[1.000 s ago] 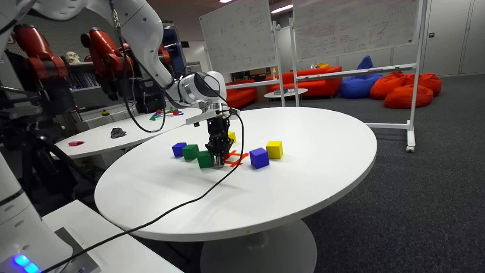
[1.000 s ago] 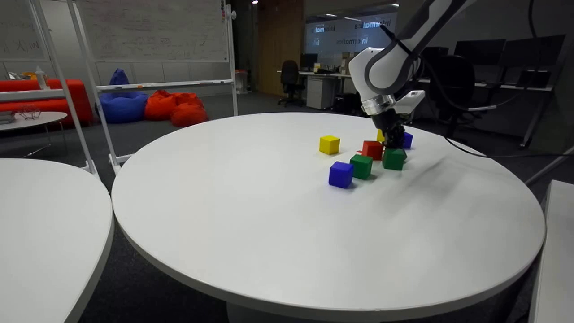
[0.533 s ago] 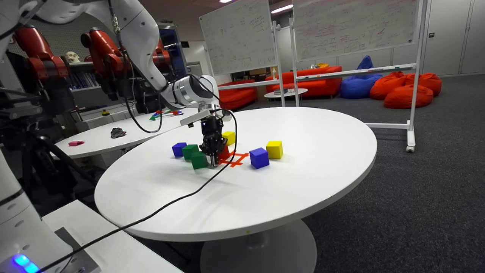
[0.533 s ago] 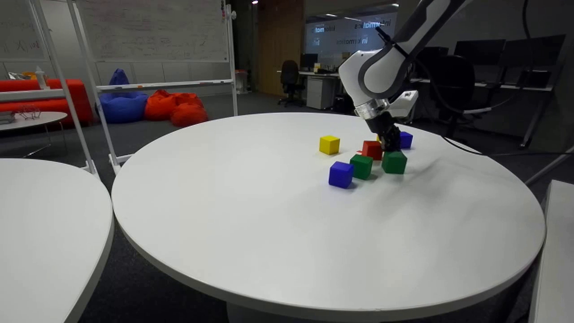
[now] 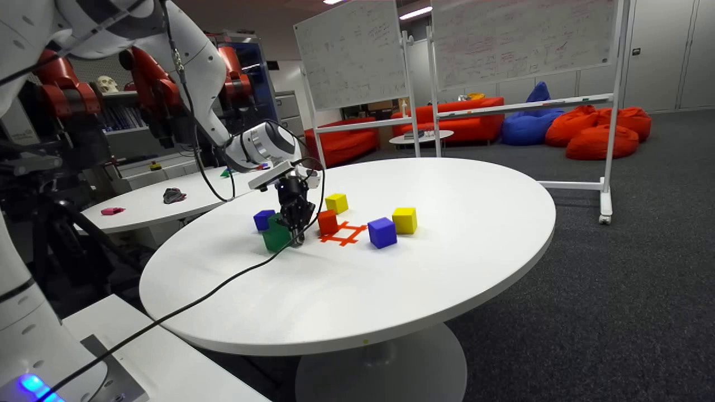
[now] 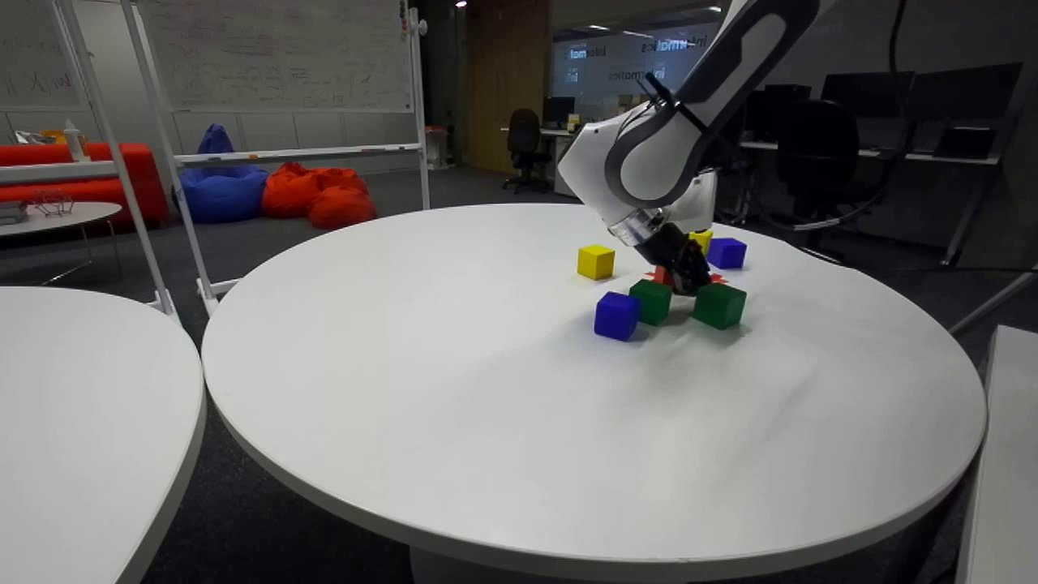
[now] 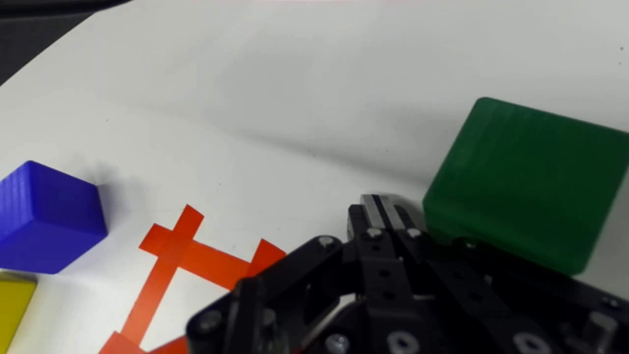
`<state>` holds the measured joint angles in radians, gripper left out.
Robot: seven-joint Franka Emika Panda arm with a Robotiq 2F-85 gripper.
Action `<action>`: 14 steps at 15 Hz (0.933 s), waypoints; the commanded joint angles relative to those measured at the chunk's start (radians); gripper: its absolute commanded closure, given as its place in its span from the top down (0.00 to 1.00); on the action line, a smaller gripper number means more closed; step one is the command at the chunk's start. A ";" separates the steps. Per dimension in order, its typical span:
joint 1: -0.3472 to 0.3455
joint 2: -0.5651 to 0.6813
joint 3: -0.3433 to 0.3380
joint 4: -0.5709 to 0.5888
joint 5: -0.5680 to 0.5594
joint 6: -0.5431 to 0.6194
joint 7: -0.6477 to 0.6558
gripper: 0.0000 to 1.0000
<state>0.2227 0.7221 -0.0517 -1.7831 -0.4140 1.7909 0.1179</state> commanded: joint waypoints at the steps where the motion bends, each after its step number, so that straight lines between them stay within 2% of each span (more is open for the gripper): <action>1: 0.032 0.103 0.027 0.076 -0.039 -0.038 0.038 0.00; 2: 0.014 0.030 0.026 0.035 -0.036 -0.054 0.014 0.01; 5: 0.031 0.049 0.029 0.058 -0.047 -0.083 0.017 0.01; 14: 0.038 0.031 0.030 0.039 -0.051 -0.077 0.029 0.00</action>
<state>0.2701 0.7695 -0.0417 -1.7278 -0.4501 1.7120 0.1280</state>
